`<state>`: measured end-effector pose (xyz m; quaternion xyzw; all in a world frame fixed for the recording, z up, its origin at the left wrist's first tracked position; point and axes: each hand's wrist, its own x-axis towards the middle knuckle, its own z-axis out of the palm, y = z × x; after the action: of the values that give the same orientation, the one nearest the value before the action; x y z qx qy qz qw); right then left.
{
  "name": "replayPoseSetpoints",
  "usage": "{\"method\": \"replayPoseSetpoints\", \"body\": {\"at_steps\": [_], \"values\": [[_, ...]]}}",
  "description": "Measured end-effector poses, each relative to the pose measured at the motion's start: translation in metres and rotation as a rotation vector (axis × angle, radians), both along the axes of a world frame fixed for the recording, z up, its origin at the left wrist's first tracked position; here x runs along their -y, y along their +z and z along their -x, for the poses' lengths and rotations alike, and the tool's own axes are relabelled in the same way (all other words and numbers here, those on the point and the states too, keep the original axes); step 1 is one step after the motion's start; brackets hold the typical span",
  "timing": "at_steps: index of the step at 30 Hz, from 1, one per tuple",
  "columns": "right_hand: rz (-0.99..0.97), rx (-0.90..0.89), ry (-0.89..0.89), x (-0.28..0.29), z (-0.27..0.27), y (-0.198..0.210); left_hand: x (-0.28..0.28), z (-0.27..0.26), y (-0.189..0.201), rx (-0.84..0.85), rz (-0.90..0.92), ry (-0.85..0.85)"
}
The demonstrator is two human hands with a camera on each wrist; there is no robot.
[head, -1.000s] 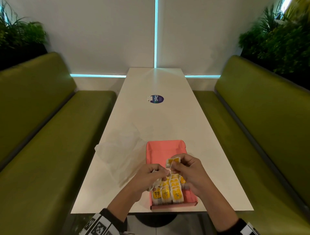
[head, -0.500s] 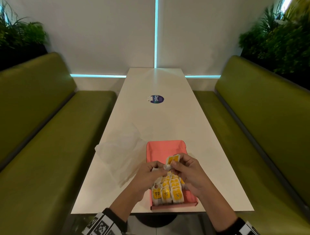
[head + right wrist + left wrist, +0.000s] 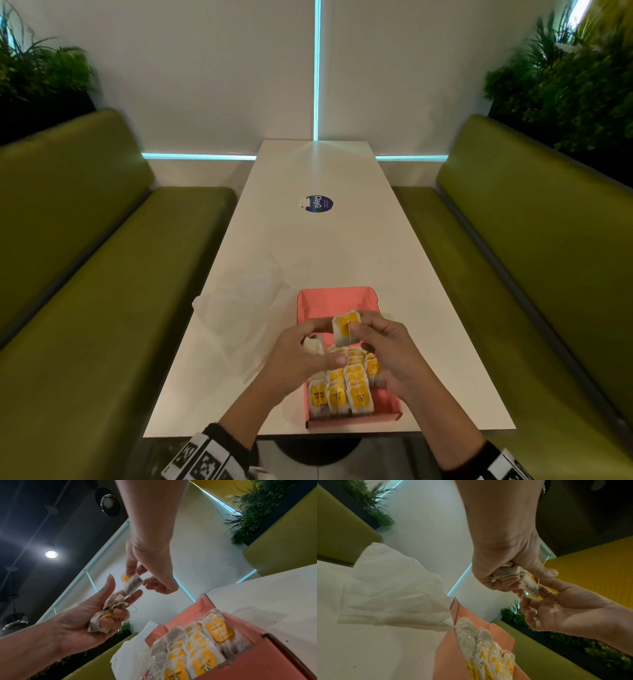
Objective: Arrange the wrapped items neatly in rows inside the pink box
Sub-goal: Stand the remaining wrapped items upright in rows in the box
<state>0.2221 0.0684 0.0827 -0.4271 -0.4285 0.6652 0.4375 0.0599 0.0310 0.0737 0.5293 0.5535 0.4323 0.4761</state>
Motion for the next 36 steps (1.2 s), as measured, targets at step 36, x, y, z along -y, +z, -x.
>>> {"method": "replayPoseSetpoints", "body": {"at_steps": [36], "values": [[-0.267, 1.255, 0.137, -0.014, -0.047, -0.033, 0.01, -0.009, -0.052, -0.365, 0.051, -0.166]]}}
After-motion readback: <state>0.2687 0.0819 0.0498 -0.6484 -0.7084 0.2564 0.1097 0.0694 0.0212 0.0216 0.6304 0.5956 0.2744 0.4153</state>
